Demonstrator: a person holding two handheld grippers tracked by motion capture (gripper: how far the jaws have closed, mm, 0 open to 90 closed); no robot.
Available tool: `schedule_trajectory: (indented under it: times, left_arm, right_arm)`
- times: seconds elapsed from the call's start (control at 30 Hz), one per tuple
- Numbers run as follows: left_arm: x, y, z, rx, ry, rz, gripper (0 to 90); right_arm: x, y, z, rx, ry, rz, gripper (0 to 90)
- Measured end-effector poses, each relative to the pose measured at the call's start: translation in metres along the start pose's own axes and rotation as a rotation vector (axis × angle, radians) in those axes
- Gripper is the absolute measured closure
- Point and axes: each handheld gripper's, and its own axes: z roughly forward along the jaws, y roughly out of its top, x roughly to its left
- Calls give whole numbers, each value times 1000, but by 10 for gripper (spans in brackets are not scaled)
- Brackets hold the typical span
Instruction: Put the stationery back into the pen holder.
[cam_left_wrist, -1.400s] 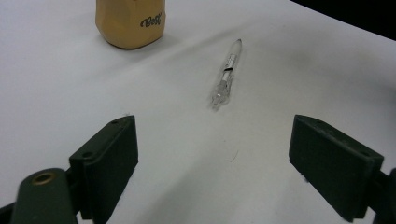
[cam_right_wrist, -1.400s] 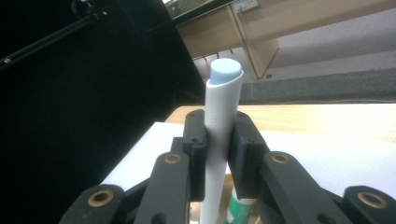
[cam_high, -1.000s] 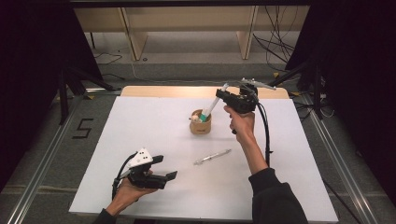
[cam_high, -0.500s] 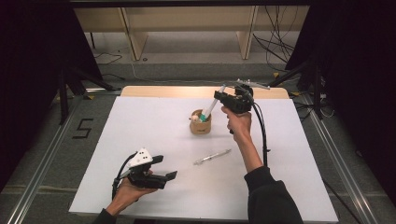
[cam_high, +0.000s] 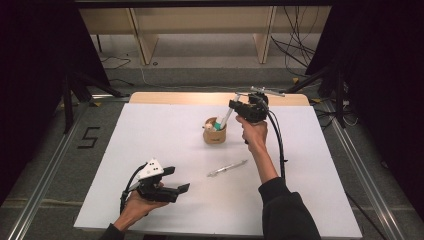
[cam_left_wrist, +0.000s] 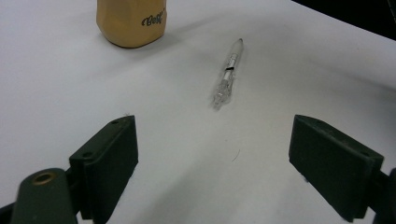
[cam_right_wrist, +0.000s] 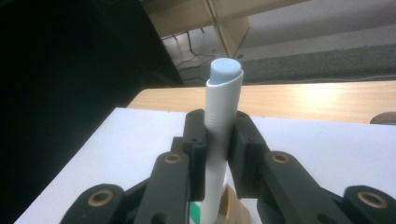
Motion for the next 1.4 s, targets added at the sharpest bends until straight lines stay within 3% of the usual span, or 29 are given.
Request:
schedule_trajectory:
  times: [0.7,1.4]
  left_arm:
    - [0,0,1,1,-2,3,151]
    - [-1,0,2,4,-5,3,151]
  right_arm:
    - [-2,-8,16,34,-18,19,788]
    - [0,-16,26,86,-18,6,787]
